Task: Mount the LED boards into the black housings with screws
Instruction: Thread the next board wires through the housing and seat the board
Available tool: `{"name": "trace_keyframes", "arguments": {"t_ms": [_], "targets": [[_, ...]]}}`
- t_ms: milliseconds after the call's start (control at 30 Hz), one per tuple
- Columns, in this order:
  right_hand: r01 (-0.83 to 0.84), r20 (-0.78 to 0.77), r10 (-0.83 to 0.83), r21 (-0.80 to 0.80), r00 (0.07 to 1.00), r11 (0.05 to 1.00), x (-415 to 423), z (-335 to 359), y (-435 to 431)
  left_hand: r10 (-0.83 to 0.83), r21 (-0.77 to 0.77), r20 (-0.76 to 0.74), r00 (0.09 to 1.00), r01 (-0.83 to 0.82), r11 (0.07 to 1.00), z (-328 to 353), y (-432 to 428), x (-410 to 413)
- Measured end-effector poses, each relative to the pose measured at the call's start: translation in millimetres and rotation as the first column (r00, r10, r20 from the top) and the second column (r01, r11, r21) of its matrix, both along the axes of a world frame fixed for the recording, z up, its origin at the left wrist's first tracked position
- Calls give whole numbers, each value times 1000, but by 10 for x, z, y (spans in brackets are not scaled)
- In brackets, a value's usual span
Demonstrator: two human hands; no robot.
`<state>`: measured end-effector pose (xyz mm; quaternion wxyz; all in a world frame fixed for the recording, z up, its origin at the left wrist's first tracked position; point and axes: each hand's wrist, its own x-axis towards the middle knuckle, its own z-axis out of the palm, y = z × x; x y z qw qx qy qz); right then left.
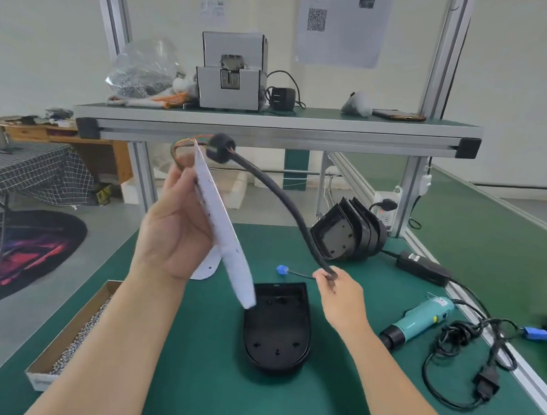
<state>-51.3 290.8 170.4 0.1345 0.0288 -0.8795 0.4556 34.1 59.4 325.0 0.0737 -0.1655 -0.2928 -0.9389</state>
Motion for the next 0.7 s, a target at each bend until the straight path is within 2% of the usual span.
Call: {"name": "trace_keyframes", "arguments": {"t_ms": [67,100,167,233,300,400,500,600,700], "targets": [[47,-27,-50,-90,998,995,23,16,26,159,-164,256,954,-119,979,-157,-28,-151],[56,-65,-69,-181,996,982,46,57,26,196,-247,372,907,-107,963,-284,-24,-215],[55,-193,-109,-267,975,962,101,188,21,168,-241,573,802,-31,970,-571,-30,-289],[25,-323,-105,-242,941,970,166,327,4,100,-194,667,739,42,980,-804,-44,-287],[-12,-402,-89,-241,911,970,223,430,-18,60,-176,706,706,93,980,-959,-48,-261],[-54,-437,-82,-290,895,955,273,515,-29,29,-176,731,681,147,973,-1146,-49,-259],[-67,-479,-60,-244,876,968,283,532,-13,65,-311,748,661,262,914,-1240,71,-224],[-58,-480,-31,-171,877,984,261,472,-21,180,-450,710,680,242,860,-1322,160,-257],[-72,-445,-10,-166,895,983,245,380,-33,99,-422,710,697,308,853,-1359,199,-285]]}}
